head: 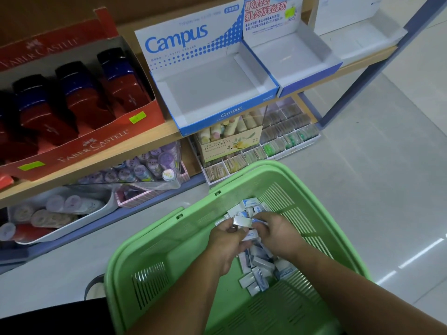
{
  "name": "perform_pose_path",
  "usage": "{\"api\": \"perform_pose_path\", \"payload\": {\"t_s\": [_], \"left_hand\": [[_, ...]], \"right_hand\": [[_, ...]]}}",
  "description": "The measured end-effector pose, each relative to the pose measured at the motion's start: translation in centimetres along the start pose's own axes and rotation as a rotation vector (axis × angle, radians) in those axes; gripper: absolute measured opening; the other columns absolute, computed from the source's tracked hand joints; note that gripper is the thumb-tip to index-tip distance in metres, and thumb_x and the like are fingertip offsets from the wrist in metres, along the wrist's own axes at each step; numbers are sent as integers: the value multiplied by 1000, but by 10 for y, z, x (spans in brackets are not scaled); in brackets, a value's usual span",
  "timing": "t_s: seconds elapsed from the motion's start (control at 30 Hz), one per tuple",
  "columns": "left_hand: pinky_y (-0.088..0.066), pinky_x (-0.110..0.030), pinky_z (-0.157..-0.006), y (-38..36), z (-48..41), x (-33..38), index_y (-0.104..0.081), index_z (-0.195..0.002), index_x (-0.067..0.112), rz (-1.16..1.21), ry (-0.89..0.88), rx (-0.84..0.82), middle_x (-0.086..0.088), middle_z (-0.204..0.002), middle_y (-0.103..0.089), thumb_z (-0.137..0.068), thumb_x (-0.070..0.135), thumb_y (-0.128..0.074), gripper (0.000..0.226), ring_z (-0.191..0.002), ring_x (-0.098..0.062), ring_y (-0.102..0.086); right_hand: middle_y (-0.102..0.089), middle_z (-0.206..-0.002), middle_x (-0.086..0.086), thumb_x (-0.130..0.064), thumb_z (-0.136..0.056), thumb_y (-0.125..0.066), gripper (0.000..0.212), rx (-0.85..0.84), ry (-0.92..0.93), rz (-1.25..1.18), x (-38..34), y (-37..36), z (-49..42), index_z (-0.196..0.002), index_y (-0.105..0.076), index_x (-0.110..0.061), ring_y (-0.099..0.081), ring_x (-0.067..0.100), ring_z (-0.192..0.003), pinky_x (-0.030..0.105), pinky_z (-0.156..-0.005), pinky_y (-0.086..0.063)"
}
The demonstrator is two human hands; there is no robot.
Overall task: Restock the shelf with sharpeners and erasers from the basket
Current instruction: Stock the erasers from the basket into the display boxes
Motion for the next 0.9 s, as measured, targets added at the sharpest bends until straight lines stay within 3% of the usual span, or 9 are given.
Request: {"api": "perform_pose_path", "payload": {"t_s": [0.17, 0.27, 0.4, 0.5, 0.6, 0.73, 0.8, 0.9], "left_hand": [[-65, -41, -77, 12, 5, 1, -71, -104, 9, -158, -48, 65, -13, -108, -75, -95, 3, -70, 11, -88, -30, -76], [-65, -39, -74, 14, 14, 12, -71, -92, 18, -219, -130, 83, -7, -98, -75, -97, 6, -68, 14, -86, -28, -73], [-61, -37, -67, 18, 30, 26, -71, -98, 20, -253, -187, 38, -8, -93, -77, -100, 8, -64, 14, -72, -25, -67], [-54, -30, -57, 22, 47, 37, -74, -109, 10, -301, -223, 1, -16, -95, -78, -100, 12, -64, 13, -67, -21, -65], [-50, -29, -55, 27, 69, 55, -75, -101, 13, -340, -230, -18, -10, -86, -75, -101, 13, -63, 12, -62, -16, -61], [-43, -26, -51, 27, 110, 87, -73, -104, 13, -373, -245, -66, -6, -78, -69, -101, 12, -60, 13, -57, -12, -54], [-40, -22, -48, 23, 136, 106, -73, -101, 13, -455, -306, -112, -1, -72, -65, -102, 16, -61, 12, -53, -9, -51], [-46, -20, -54, 20, 176, 143, -73, -96, 19, -609, -452, -76, 0, -82, -68, -98, 30, -69, 12, -66, -10, -55]], "right_hand": [[-70, -85, 3, -23, -99, -53, 9, -47, -128, -117, 2, 6, 2, -93, -59, -21, -66, 21, -81, 39, -76, -55], [-74, -86, 11, -15, -101, -52, 9, -65, -241, -396, -9, 7, 3, -96, -60, -13, -67, 23, -72, 36, -64, -54], [-71, -83, 22, 4, -99, -43, 21, -151, -322, -738, -28, 23, 5, -104, -63, -2, -60, 29, -65, 31, -49, -46], [-71, -92, 27, 6, -99, -40, 26, -255, -296, -825, -42, 43, 10, -111, -63, 2, -64, 32, -72, 37, -58, -53], [-70, -102, 34, 9, -92, -41, 32, -304, -273, -883, -62, 64, 19, -119, -58, 9, -66, 36, -80, 41, -70, -58], [-69, -102, 31, 18, -81, -35, 48, -389, -192, -933, -99, 99, 42, -124, -53, 8, -69, 40, -86, 43, -73, -60], [-72, -106, 28, 17, -91, -41, 40, -399, -122, -842, -120, 119, 55, -127, -52, 4, -72, 39, -91, 41, -78, -62], [-73, -101, 28, 7, -97, -57, 30, -274, -64, -783, -153, 149, 71, -126, -52, 3, -74, 38, -90, 39, -75, -63]]}}
Point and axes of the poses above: each hand's wrist, its own z-axis away from the middle knuckle, its own y-axis out of the back of the hand, x = y × z, the point moved 3 cm from there along -z, towards the middle knuckle
